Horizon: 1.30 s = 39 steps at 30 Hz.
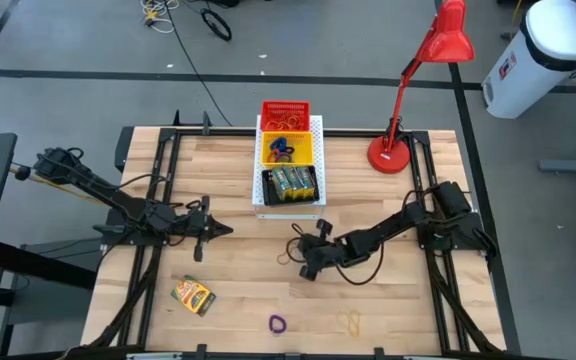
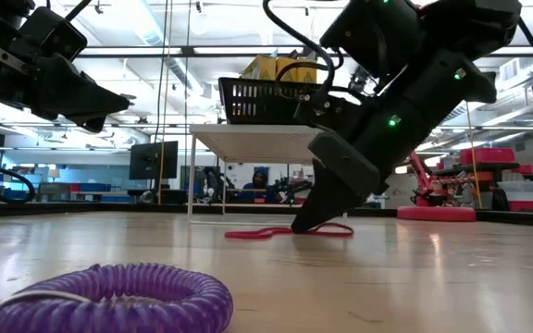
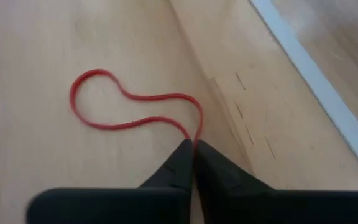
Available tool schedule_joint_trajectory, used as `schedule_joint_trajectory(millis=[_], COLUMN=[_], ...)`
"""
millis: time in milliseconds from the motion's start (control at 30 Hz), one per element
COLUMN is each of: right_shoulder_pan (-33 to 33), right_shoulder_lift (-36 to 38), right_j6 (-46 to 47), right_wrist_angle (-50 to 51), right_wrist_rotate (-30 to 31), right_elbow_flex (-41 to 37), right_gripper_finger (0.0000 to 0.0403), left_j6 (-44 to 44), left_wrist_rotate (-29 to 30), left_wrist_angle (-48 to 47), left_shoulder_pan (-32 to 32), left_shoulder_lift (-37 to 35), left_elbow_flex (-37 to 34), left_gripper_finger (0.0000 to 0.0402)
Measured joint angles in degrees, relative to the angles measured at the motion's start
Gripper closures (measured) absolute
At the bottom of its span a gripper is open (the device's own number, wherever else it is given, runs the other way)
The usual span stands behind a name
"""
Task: Pick & Place Office Desk Supplies
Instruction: Put the red rubber band into the red bin on the shelf
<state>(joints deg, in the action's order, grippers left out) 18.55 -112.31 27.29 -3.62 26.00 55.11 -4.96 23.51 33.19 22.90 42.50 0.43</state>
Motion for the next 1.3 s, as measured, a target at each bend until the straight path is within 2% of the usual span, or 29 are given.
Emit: schedule_joint_trajectory(millis=[67, 233, 567, 833, 1000, 1167, 1300], right_shoulder_pan=[0.9, 3.4, 7.9, 7.9, 2.3, -8.2, -19.3], right_shoulder_lift=[0.5, 3.0, 13.7, 26.1, 33.1, 35.9, 34.3], right_j6=[-1.4, -2.5, -7.1, -18.5, -26.1, -32.0, -34.2], right_wrist_angle=[0.6, 1.3, 5.4, 5.0, 3.8, 5.6, 8.0], right_wrist_rotate=[0.0, -0.8, 9.9, 14.8, 17.5, 16.8, 6.3], right_elbow_flex=[-0.1, -0.2, -0.2, -0.1, 0.1, 4.6, 11.2], right_gripper_finger=[0.0395, 0.0392, 0.0400, 0.0400, 0.0400, 0.0401, 0.0401], left_j6=[0.0, 0.0, 0.0, 0.0, 0.0, 0.0, 0.0], left_wrist_rotate=[0.0, 0.0, 0.0, 0.0, 0.0, 0.0, 0.0], left_wrist_angle=[0.0, 0.0, 0.0, 0.0, 0.1, 0.0, 0.0], left_shoulder_pan=[0.0, 0.0, 0.0, 0.0, 0.0, 0.0, 0.0], left_shoulder_lift=[0.0, 0.0, 0.0, 0.0, 0.0, 0.0, 0.0], left_elbow_flex=[0.0, 0.0, 0.0, 0.0, 0.0, 0.0, 0.0], left_gripper_finger=[0.0392, 0.0392, 0.0392, 0.0392, 0.0392, 0.0392, 0.0392])
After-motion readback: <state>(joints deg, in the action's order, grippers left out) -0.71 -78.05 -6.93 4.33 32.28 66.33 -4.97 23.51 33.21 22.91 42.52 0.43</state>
